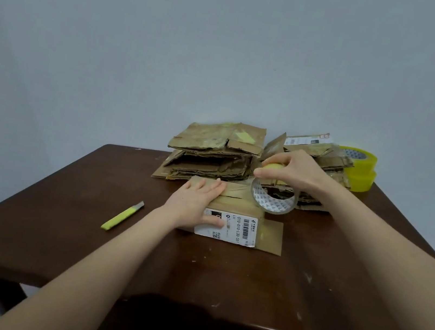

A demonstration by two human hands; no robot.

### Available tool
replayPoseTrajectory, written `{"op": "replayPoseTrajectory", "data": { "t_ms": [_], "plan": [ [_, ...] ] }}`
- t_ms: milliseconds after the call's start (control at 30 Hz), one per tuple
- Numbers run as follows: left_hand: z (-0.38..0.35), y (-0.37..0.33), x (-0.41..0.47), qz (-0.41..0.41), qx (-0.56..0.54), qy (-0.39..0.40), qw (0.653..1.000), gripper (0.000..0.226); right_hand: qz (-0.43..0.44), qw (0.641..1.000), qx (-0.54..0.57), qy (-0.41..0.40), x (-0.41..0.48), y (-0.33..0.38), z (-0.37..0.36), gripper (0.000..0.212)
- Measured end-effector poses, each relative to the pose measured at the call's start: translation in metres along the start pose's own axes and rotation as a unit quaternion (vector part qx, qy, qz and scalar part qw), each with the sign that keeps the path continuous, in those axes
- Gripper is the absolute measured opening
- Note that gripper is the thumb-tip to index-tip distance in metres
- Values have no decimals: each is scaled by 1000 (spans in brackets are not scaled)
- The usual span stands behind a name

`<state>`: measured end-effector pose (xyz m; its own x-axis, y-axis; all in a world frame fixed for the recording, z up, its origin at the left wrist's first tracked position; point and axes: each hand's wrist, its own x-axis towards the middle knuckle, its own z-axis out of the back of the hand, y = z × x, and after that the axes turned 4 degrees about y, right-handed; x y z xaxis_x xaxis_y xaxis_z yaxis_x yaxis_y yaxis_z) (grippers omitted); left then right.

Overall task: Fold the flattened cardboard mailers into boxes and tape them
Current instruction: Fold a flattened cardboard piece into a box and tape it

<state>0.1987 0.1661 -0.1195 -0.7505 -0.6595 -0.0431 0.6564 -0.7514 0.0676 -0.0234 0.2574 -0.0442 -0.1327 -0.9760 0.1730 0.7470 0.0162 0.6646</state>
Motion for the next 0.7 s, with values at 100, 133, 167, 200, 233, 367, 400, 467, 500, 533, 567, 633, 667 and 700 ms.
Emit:
{"op": "replayPoseTrajectory", "data": {
  "t_ms": [100, 133, 167, 200, 233, 367, 400, 467, 500, 533, 567, 633, 667, 700],
  "plan": [
    [1, 0, -2, -1, -8, 2, 1000, 95, -4, 1000, -11, 15, -4, -5, 4, 39],
    [2, 1, -3, -3, -14, 5, 1000, 95, -8, 999, -19, 28, -5, -7, 5, 33],
    [2, 1, -3, -5, -19, 6, 1000, 95, -14, 999, -26, 41, -6, -10, 7, 28],
    [2, 1, -3, -6, -21, 3, 1000, 95, -20, 998, -31, 51, -7, -14, 9, 25],
    [2, 1, -3, -5, -21, -1, 1000, 95, -28, 997, -39, 60, -8, -19, 10, 25],
    [-1, -7, -3, 18, -12, -14, 1000, 95, -56, 990, -91, 95, -14, -40, -8, 36],
    [-1, -14, -3, 31, -7, -15, 999, 97, -56, 991, -81, 89, -15, -45, -13, 36],
    [1, -31, 1, 51, -3, -17, 999, 103, -50, 994, -66, 66, -16, -48, -18, 35],
    [2, -41, 3, 47, -7, -16, 999, 104, -50, 994, -71, 60, -16, -48, -19, 34],
    [3, -52, 6, 34, -12, -15, 999, 101, -53, 994, -76, 59, -16, -47, -20, 35],
    [3, -61, 9, 18, -12, -16, 1000, 97, -55, 994, -79, 57, -16, -46, -21, 36],
    [2, -73, 11, -5, -6, -23, 1000, 89, -60, 994, -81, 50, -16, -45, -23, 38],
    [1, -75, 12, -8, -4, -29, 1000, 87, -61, 994, -82, 46, -17, -46, -23, 40],
    [0, -75, 13, -8, -2, -36, 999, 84, -59, 994, -77, 42, -19, -48, -24, 43]
  ]
}}
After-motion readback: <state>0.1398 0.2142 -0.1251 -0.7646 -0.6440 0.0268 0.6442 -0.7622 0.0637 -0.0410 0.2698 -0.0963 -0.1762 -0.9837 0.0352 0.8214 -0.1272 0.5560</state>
